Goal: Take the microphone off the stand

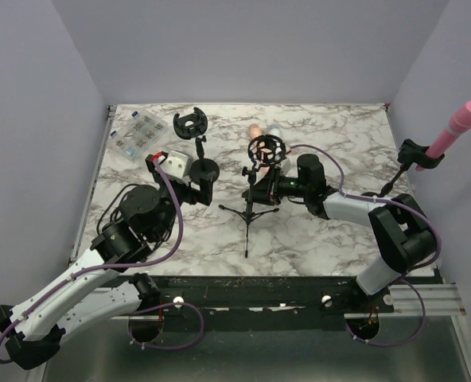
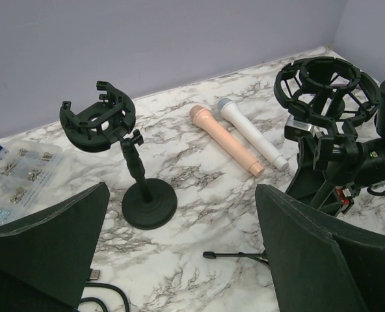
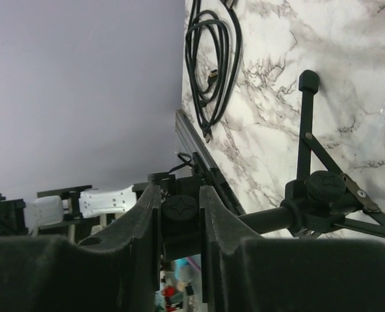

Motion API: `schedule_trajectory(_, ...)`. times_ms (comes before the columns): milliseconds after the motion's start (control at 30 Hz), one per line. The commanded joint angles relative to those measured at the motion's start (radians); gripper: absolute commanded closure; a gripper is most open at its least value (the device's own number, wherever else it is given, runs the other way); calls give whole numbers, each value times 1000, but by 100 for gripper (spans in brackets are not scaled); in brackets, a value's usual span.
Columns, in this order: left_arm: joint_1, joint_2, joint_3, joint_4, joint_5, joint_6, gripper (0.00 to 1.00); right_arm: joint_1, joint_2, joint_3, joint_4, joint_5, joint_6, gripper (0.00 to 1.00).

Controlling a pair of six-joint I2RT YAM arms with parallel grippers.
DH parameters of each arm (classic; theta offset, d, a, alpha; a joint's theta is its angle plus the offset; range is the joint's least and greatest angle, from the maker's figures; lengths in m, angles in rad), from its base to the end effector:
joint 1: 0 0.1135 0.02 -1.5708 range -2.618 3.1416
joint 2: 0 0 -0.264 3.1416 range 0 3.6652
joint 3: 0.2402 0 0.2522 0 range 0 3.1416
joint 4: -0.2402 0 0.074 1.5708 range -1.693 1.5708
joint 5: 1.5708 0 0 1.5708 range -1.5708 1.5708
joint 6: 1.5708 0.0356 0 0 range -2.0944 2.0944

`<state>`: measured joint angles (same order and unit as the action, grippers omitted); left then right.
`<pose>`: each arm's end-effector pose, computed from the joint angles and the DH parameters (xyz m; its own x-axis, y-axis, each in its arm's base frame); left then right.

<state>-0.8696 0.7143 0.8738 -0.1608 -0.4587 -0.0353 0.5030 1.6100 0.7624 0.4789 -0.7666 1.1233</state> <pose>0.1145 -0.1111 0.3844 -0.0149 -0.0314 -0.9994 0.3992 0.9162 -0.0347 0.2776 0.1809 0.1974 -0.9608 0.2125 -0.1782 -0.1109 0.2947 0.9491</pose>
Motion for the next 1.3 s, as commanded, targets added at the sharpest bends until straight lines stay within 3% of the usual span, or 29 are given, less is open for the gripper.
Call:
schedule_trajectory(0, 4, -11, 30, -2, 14, -3, 3, 4, 60, -63, 258, -54, 96, 88)
schedule_trajectory(33, 4, -12, 29, -3, 14, -5, 3, 4, 94, -85, 349, -79, 130, 98)
schedule_trajectory(267, 4, -11, 29, -1, 13, -2, 2, 5, 403, -138, 1296, -195, 531, 99)
schedule_trajectory(567, 4, -9, 28, 0, 13, 3, 3, 3, 456, -141, 1294, -196, 473, 99)
schedule_trajectory(600, 4, -11, 28, -1, 18, 2, 3, 3, 459, -136, 1273, -196, 474, 97)
schedule_trajectory(767, 4, -10, 28, -2, 8, 5, 2, 3, 370, -144, 1005, -165, 369, 52)
schedule_trajectory(900, 4, -16, 29, -3, 18, 2, 3, 2, 243, -127, 697, -142, 226, 31)
schedule_trajectory(1100, 4, -19, 31, -5, 21, 1, 2, 3, 62, 1, 4, 35, -42, 22)
schedule_trajectory(1267, 4, -28, 31, -5, 22, -2, 3, 3, -4, 93, -341, 204, -124, 24)
